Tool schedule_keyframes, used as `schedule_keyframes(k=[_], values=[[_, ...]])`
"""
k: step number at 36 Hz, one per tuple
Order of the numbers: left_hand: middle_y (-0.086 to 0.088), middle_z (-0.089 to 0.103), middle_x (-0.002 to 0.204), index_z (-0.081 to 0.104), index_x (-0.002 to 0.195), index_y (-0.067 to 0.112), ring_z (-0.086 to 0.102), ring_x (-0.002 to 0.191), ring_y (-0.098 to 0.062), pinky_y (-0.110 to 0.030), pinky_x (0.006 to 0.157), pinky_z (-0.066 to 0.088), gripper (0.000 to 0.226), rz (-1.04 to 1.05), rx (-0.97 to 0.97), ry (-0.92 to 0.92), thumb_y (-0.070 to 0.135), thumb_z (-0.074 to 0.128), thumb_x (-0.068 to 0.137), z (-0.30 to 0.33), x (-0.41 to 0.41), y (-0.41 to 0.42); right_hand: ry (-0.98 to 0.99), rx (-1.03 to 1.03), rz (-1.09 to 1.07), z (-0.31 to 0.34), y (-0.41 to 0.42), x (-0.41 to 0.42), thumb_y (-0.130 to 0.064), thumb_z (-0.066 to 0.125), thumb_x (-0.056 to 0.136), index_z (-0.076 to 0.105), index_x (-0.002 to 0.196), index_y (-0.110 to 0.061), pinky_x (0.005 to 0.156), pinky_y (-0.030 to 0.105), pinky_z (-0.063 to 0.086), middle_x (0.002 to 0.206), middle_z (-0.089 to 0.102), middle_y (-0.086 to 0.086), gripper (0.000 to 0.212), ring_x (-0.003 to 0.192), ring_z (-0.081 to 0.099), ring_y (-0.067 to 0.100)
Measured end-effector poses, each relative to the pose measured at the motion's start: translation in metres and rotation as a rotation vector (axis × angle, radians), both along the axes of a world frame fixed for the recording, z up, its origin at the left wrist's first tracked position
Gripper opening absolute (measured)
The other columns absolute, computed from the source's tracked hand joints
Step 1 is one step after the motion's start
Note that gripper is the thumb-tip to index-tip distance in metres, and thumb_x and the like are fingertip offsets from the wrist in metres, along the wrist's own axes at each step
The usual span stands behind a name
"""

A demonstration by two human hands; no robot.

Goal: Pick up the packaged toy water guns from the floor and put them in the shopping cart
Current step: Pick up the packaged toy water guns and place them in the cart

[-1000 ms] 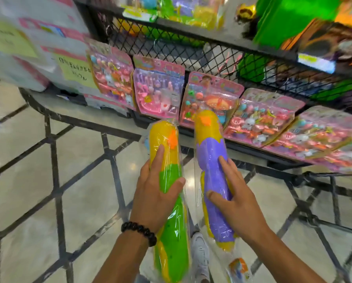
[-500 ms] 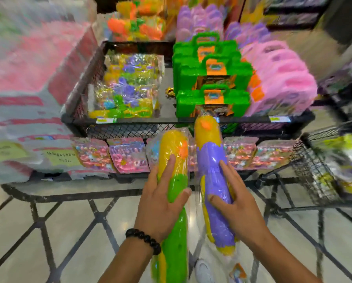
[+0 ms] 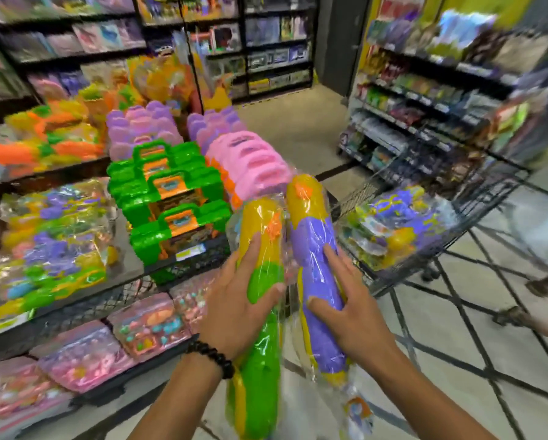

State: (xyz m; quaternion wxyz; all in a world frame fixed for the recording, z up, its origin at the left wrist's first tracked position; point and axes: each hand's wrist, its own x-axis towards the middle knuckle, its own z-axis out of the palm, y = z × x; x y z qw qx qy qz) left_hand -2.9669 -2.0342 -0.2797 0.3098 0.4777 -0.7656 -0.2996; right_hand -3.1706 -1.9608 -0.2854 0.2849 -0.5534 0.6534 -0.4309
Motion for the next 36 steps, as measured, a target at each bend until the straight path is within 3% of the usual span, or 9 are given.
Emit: schedule_keyframes(k=[4,6,8,10,21,23,27,36], values=[[0.003,0.03,0.161,0.008,0.154,0.059,0.022,0.151,-0.009,-0.043,0.123,0.025,0.088,-0.074,-0.029,0.004,0.066,0.063,0.087,0.017,-0.06,-0.024,0.024,-0.029,-0.05,0.014,-0.006,-0.057,-0.02,0.077,0.087,0.03,0.157,-0.045,0.112,0.005,0.014,0.168,0.017,-0.018,0.088,0.149,0.007,-0.014],[0.005,0.029,0.162,0.009,0.156,0.056,0.02,0.151,-0.005,-0.036,0.124,0.023,0.089,-0.104,-0.06,0.009,0.068,0.062,0.086,0.023,-0.089,-0.036,0.04,-0.043,-0.085,0.019,-0.009,-0.085,-0.024,0.077,0.086,0.029,0.157,-0.045,0.117,0.012,0.013,0.167,0.018,-0.02,0.088,0.149,0.006,-0.014],[0.006,0.027,0.164,0.009,0.156,0.055,0.018,0.151,-0.003,-0.03,0.124,0.02,0.089,-0.124,-0.072,0.03,0.069,0.059,0.084,0.027,-0.116,-0.046,0.05,-0.054,-0.12,0.022,-0.013,-0.111,-0.023,0.078,0.086,0.03,0.157,-0.043,0.115,0.005,0.011,0.166,0.02,-0.021,0.089,0.148,0.007,-0.016],[0.009,0.026,0.165,0.008,0.156,0.056,0.017,0.152,-0.004,-0.035,0.124,0.021,0.089,-0.141,-0.088,0.032,0.071,0.058,0.083,0.029,-0.141,-0.055,0.051,-0.066,-0.137,0.025,-0.018,-0.135,-0.022,0.078,0.086,0.03,0.158,-0.042,0.11,-0.001,0.009,0.166,0.02,-0.021,0.088,0.147,0.007,-0.018],[0.011,0.023,0.164,0.005,0.152,0.062,0.015,0.152,-0.004,-0.036,0.124,0.02,0.086,-0.246,-0.031,0.007,0.062,0.064,0.089,0.019,-0.25,-0.103,0.05,-0.06,-0.277,0.015,-0.052,-0.236,-0.024,0.077,0.088,0.026,0.156,-0.049,0.1,-0.008,0.008,0.166,0.011,-0.026,0.089,0.143,0.002,-0.023],[0.012,0.021,0.165,0.005,0.152,0.064,0.015,0.152,-0.004,-0.041,0.125,0.022,0.086,-0.273,-0.008,-0.002,0.06,0.064,0.09,0.011,-0.268,-0.117,0.043,-0.03,-0.307,0.006,-0.061,-0.252,-0.026,0.077,0.087,0.026,0.156,-0.051,0.104,-0.002,0.013,0.166,0.01,-0.027,0.089,0.145,0.004,-0.021],[0.007,0.021,0.165,0.004,0.151,0.065,0.014,0.153,-0.008,-0.044,0.124,0.025,0.09,-0.331,0.028,-0.025,0.053,0.069,0.09,-0.008,-0.307,-0.155,0.019,0.031,-0.373,-0.016,-0.081,-0.281,-0.028,0.077,0.087,0.026,0.154,-0.055,0.115,0.023,0.024,0.165,0.009,-0.032,0.089,0.147,0.007,-0.017],[0.004,0.01,0.169,0.002,0.153,0.061,0.004,0.156,-0.01,-0.045,0.125,0.021,0.091,-0.47,0.002,-0.071,0.053,0.068,0.09,-0.045,-0.392,-0.273,0.035,0.11,-0.543,-0.033,-0.16,-0.359,-0.023,0.078,0.086,0.028,0.151,-0.056,0.109,0.016,0.023,0.164,0.016,-0.029,0.089,0.144,0.01,-0.021]])
